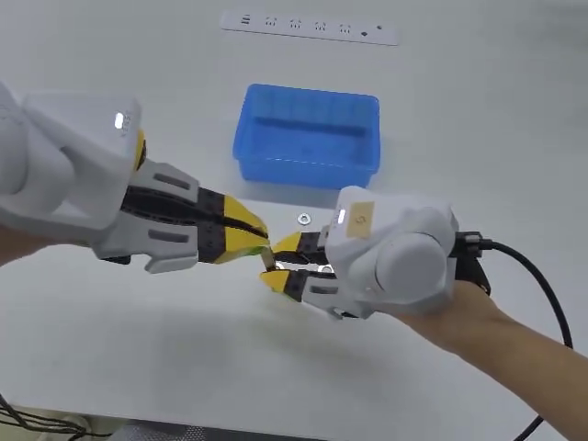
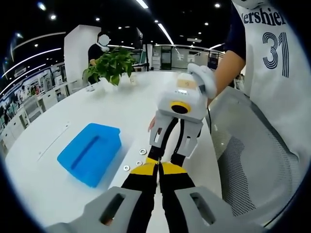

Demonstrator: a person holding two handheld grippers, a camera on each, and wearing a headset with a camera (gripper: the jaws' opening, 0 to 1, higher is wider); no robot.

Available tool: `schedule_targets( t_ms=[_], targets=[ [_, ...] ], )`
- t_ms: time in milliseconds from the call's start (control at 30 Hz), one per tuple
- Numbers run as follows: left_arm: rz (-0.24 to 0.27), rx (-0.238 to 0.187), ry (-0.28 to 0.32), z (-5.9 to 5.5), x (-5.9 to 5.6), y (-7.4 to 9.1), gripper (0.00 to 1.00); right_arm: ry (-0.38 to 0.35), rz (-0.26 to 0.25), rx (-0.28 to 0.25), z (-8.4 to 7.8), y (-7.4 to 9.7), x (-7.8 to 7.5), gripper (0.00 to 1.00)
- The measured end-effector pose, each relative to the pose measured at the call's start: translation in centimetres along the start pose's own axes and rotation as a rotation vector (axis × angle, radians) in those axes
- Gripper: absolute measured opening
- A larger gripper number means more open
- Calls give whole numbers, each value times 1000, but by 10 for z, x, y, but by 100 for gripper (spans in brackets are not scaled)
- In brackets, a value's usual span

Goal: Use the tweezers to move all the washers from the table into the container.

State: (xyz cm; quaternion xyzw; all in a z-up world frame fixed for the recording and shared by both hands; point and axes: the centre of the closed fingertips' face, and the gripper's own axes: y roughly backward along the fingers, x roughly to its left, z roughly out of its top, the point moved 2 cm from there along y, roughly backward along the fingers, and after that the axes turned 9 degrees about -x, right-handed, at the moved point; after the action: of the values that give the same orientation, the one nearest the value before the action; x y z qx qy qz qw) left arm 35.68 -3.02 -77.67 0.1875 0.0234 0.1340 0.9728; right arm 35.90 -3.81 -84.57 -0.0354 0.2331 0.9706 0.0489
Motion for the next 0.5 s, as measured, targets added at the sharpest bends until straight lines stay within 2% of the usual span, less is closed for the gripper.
schedule_targets(
  t_ms=[267,433,500],
  targets=[
    [-9,-2,9,1,1,-1,6,-38,9,-9,-1,0,-1,11],
    [-8,15,5,1,0,1,6,-29,15,9,0,0,-1,10],
    [-8,12,6,5,-1,3,6,-22,12,0,3,2,-1,10]
  ],
)
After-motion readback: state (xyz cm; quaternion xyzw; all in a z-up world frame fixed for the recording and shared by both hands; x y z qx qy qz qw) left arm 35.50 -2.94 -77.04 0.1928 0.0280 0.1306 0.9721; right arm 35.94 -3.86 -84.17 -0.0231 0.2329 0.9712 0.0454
